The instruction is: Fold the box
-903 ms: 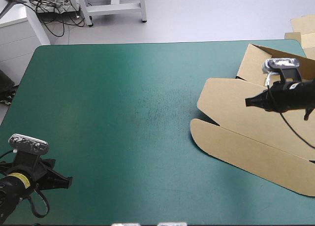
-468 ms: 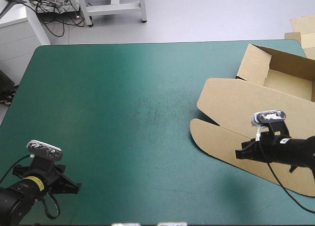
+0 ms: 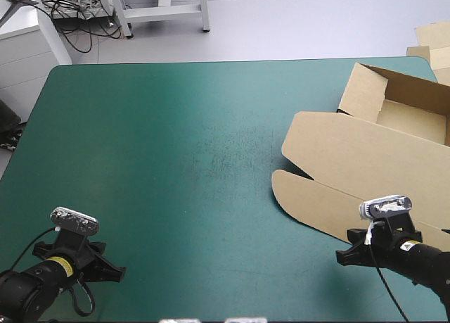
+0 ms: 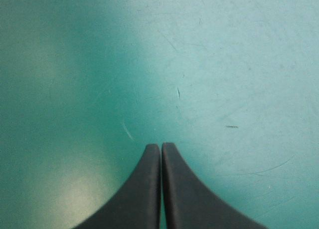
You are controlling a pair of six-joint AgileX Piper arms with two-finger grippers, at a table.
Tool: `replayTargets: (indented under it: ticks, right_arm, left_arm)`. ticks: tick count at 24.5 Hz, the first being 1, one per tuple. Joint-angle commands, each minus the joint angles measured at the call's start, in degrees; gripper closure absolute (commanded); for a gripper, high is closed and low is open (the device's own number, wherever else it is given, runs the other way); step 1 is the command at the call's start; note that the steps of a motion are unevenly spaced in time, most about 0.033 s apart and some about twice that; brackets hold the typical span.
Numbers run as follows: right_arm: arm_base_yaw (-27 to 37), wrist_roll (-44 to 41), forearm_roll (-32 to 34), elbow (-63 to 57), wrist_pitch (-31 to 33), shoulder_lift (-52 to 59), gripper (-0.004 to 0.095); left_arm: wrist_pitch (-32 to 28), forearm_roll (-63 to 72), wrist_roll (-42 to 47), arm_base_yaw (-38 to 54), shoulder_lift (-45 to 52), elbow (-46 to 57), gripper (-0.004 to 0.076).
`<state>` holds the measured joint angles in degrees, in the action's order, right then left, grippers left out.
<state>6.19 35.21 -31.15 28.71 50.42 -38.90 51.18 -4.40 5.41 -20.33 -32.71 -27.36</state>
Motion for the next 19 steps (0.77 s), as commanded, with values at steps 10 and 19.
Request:
replayTargets:
  ticks: [10,19]
  right_arm:
    - [-0.08,0.62,-2.16,-2.85,-4.65,6.32,0.0923]
    - [-2.91,0.46,-1.92,-2.85,-4.74,6.32,0.0923]
  left_arm:
    - [-3.28,0.13,0.0,-0.38,-0.23,-1.29,0.0734]
    - [-3.31,0.09,0.2,-0.38,-0.23,-1.2,0.0734]
